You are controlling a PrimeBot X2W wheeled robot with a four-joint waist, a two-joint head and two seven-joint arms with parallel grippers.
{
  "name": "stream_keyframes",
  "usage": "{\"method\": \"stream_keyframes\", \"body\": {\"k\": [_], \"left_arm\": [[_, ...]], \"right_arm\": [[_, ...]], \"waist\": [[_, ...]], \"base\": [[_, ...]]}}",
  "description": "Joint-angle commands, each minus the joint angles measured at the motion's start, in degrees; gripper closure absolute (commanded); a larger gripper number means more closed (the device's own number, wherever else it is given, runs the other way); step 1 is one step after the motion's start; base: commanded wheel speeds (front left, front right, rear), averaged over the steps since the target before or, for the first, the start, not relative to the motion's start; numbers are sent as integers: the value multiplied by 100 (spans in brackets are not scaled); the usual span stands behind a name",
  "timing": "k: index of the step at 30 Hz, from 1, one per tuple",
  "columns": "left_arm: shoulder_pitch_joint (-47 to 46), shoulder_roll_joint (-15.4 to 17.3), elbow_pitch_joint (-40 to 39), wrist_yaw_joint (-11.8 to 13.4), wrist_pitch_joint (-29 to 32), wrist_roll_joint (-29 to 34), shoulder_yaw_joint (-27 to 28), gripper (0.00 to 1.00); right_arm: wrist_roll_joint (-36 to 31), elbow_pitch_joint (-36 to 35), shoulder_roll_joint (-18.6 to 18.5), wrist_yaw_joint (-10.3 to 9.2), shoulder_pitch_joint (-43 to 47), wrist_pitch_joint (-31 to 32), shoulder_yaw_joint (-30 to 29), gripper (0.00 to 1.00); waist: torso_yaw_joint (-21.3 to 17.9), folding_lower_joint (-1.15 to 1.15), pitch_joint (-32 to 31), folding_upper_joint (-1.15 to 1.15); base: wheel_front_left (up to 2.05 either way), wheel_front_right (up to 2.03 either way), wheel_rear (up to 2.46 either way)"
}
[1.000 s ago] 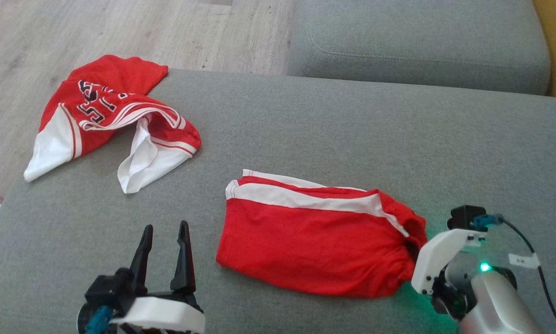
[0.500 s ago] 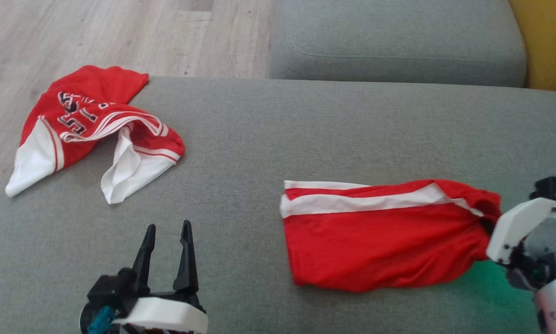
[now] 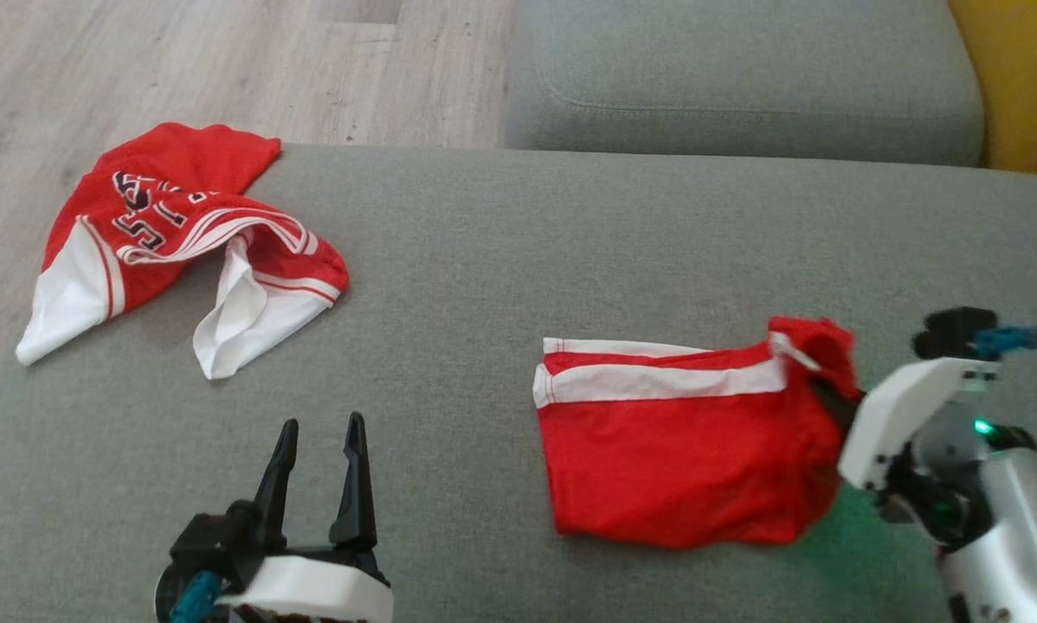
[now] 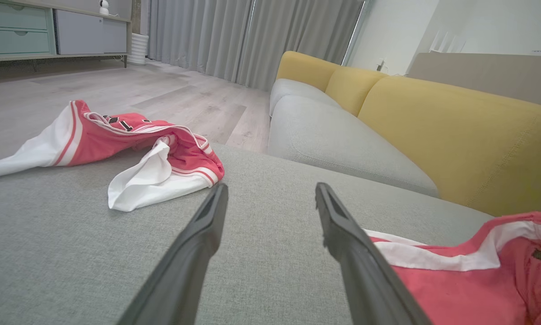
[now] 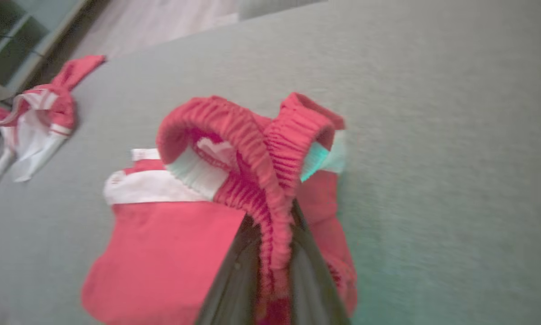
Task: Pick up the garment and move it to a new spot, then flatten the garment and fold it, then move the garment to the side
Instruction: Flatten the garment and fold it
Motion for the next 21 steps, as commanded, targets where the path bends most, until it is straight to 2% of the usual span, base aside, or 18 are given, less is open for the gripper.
{"method": "stream_keyframes", "body": {"k": [1,5,8,14,20,21], "left_arm": [[-332,90,-214,19,-3,65,190,0],[-337,101,-233,25,12,64,174,0],[-354,91,-246,23,17,58,157,0],[-415,48,-243,-4,13,53,118,0],[-447,17,-199,-21,-3,46,95,0],[-451,12,-191,-22,-5,46,91,0]], "right_arm": [[138,-544,44,39,-109,20,263,100],[330,-1038,293,39,-12,67,561,100],[344,-1110,545,39,-23,52,708,100],[220,-634,924,39,-134,-164,910,100],[263,2,1061,39,-353,-535,1069,100],[291,95,1067,39,-391,-598,1103,94]], "waist": [[40,0,-22,0],[112,0,-39,0],[176,0,-28,0],[373,0,27,0],[497,0,57,0],[505,0,58,0]], "base": [[0,0,0],[0,0,0],[0,0,0],[0,0,0],[0,0,0],[0,0,0]]}}
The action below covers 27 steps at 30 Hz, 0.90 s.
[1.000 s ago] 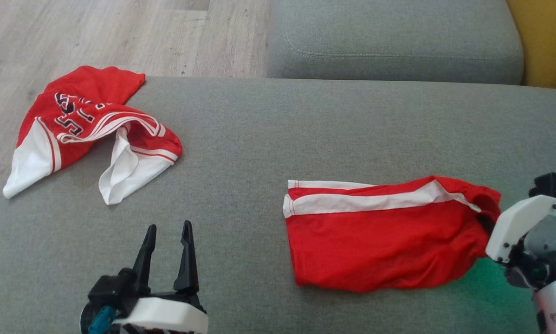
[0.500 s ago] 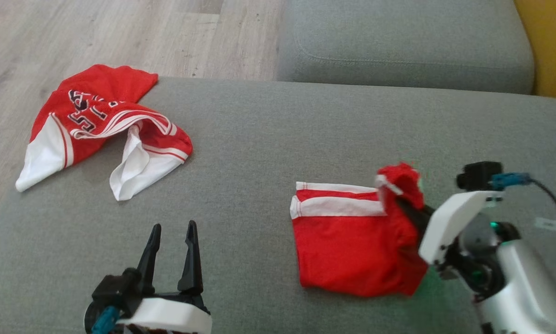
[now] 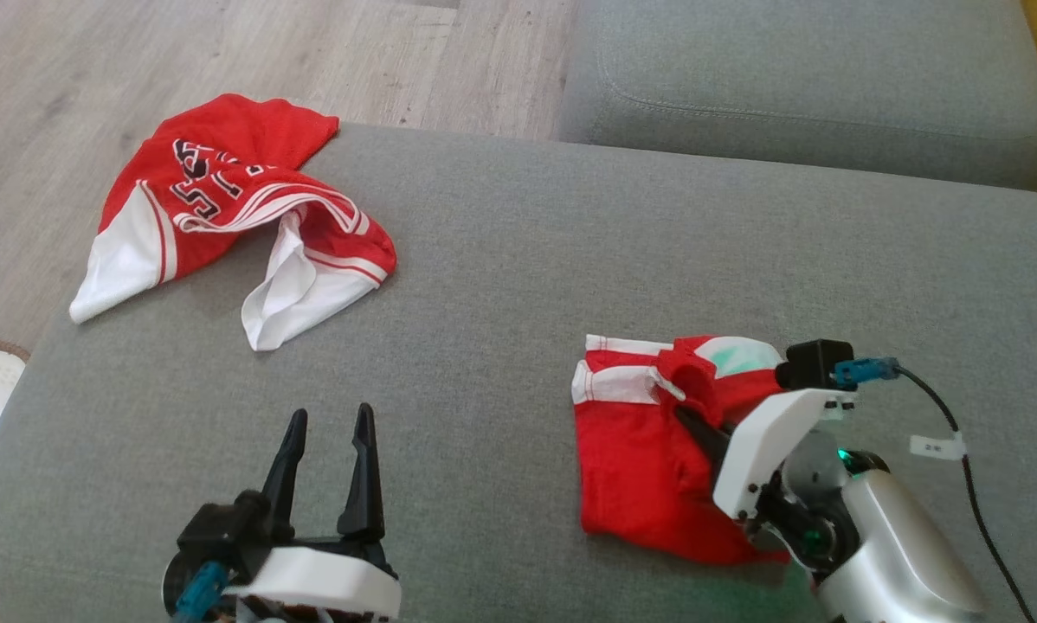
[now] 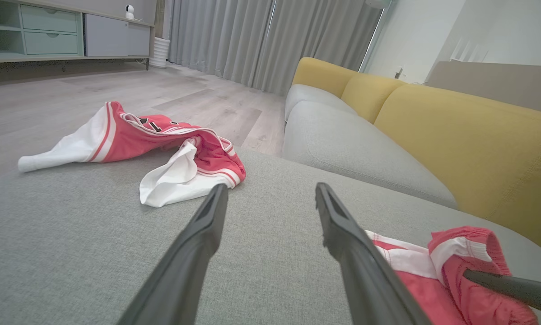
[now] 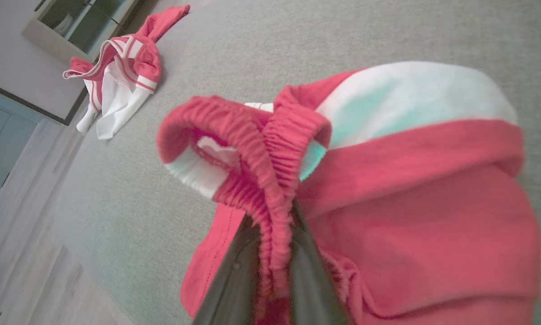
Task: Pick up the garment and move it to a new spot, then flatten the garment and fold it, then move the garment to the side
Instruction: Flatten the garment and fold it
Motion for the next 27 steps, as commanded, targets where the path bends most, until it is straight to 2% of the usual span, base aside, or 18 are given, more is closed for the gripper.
{"method": "stream_keyframes", "body": {"k": [1,2,3,11,16,19,27], "left_arm": [[-338,25,-140,-19,-55,45,166,0],[-340,22,-132,-21,-59,44,164,0],[-341,19,-124,-22,-61,42,162,0],[-342,9,-103,-17,-64,42,117,0],[-362,-6,-92,-22,-69,58,75,0],[-378,-13,-88,-20,-67,65,56,0],[-524,-46,59,-62,-62,32,63,0]], "right_arm": [[35,-155,67,39,-352,-129,153,67],[104,-91,68,39,-388,-212,225,11],[203,-44,70,39,-420,-293,309,0],[742,-111,72,39,-567,-738,1041,0],[796,-322,72,39,-559,-1042,1084,0],[495,-408,72,39,-579,-1333,883,0],[-1018,-724,-79,39,-379,-2526,5,0]], "waist": [[5,0,1,0],[8,0,1,0],[8,0,-1,0],[-115,0,-35,0],[-245,0,-80,0],[-333,0,-115,0],[-570,0,-271,0]], "base": [[0,0,0],[0,0,0],[0,0,0],[0,0,0],[0,0,0],[0,0,0],[0,0,0]]}}
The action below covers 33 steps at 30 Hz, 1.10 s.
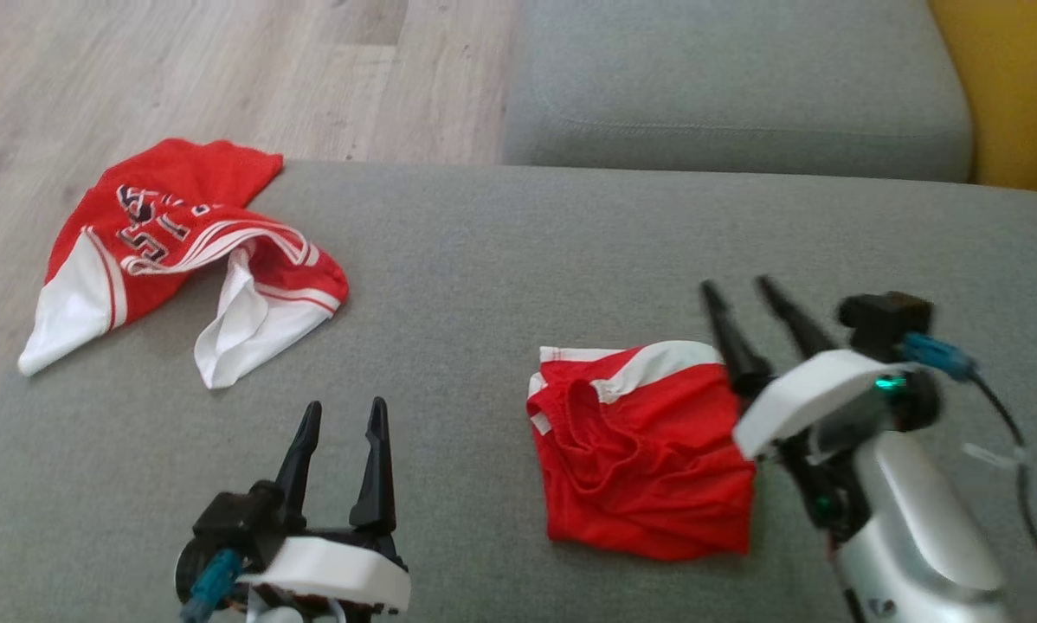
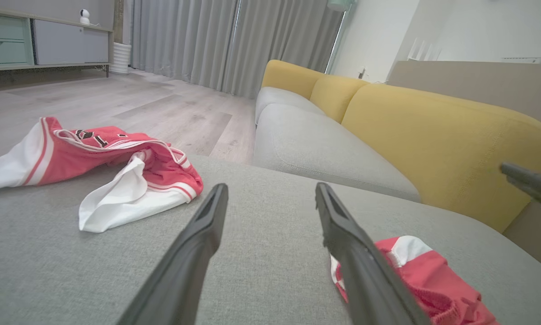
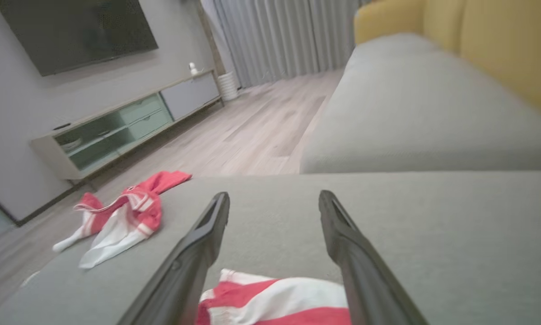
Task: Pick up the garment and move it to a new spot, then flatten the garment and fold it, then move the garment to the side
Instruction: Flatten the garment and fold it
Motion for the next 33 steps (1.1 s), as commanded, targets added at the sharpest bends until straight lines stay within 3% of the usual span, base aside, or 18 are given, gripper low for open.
{"method": "stream_keyframes", "body": {"k": [1,13,33], "left_arm": [[-367,-4,-97,-17,-61,24,207,0],[-11,135,287,-16,-152,-27,374,0],[507,400,312,35,-169,72,438,0]], "right_arm": [[-406,-290,-36,39,-49,-310,-137,0],[-1508,-941,111,39,1297,-1038,-1091,0],[-1396,-1049,120,39,2082,-1266,-1118,0]], "waist": [[-77,0,-68,0],[-301,0,-326,0],[-346,0,-431,0]], "base": [[0,0,0],[0,0,0],[0,0,0]]}}
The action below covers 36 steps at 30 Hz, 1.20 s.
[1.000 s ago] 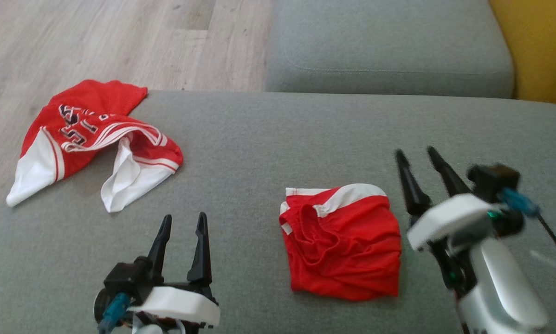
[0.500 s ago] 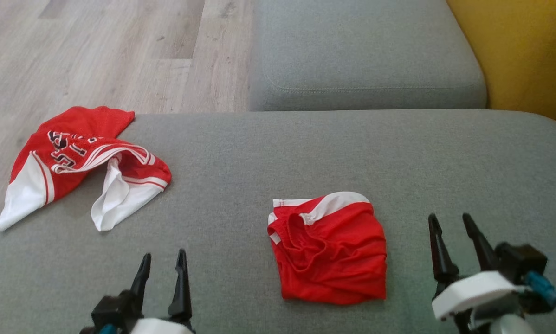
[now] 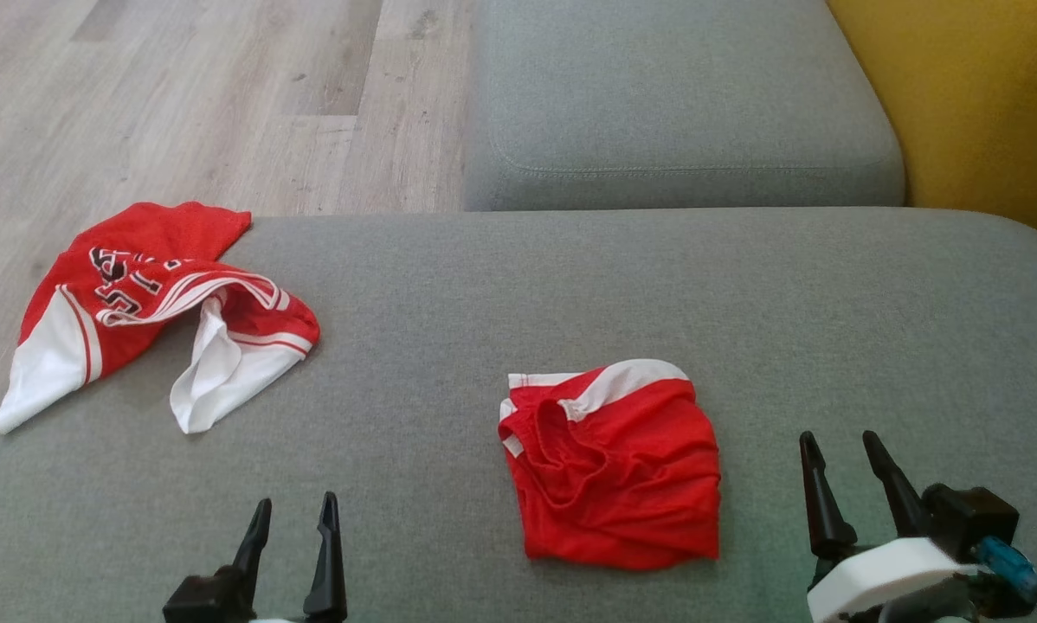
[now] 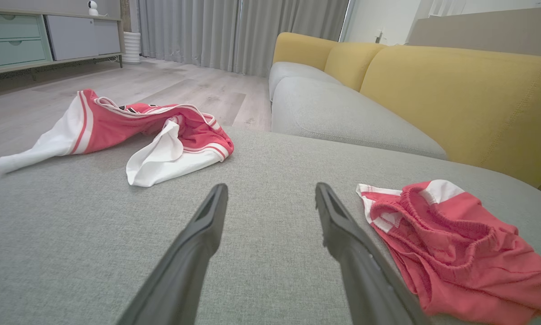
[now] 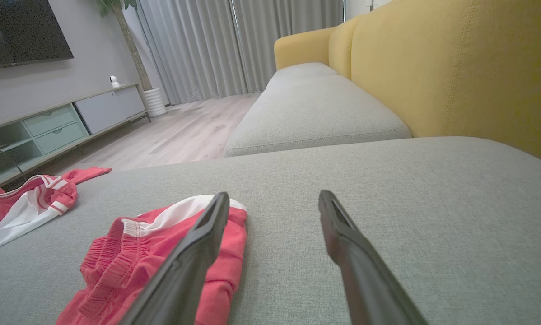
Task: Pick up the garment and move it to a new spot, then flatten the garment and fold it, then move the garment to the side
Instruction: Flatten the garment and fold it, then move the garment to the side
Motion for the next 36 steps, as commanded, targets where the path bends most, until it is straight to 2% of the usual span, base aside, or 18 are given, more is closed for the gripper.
{"method": "stream_keyframes", "body": {"k": [1,11,16,24,31,36], "left_arm": [[-268,114,-151,-16,-44,-17,238,0],[-332,111,-150,-6,-19,-34,208,0],[-394,101,-195,13,-11,-11,182,0],[-527,63,-225,6,2,33,119,0],[-626,24,-242,-10,5,59,71,0],[-658,11,-218,-12,-2,56,69,0]], "right_arm": [[-2,-173,-28,39,-199,-29,141,0],[-45,-152,-27,39,-213,51,162,0],[-240,-128,-27,39,-417,289,66,0],[-423,92,-27,39,-1231,1287,-134,0],[-562,836,-27,39,-1646,2213,-132,0],[-423,1406,-27,39,-1761,2605,-160,0]], "waist": [[6,0,2,0],[53,0,37,0],[130,0,131,0],[411,0,320,0],[783,0,518,0],[978,0,666,0]], "base": [[0,0,0],[0,0,0],[0,0,0],[0,0,0],[0,0,0],[0,0,0]]}}
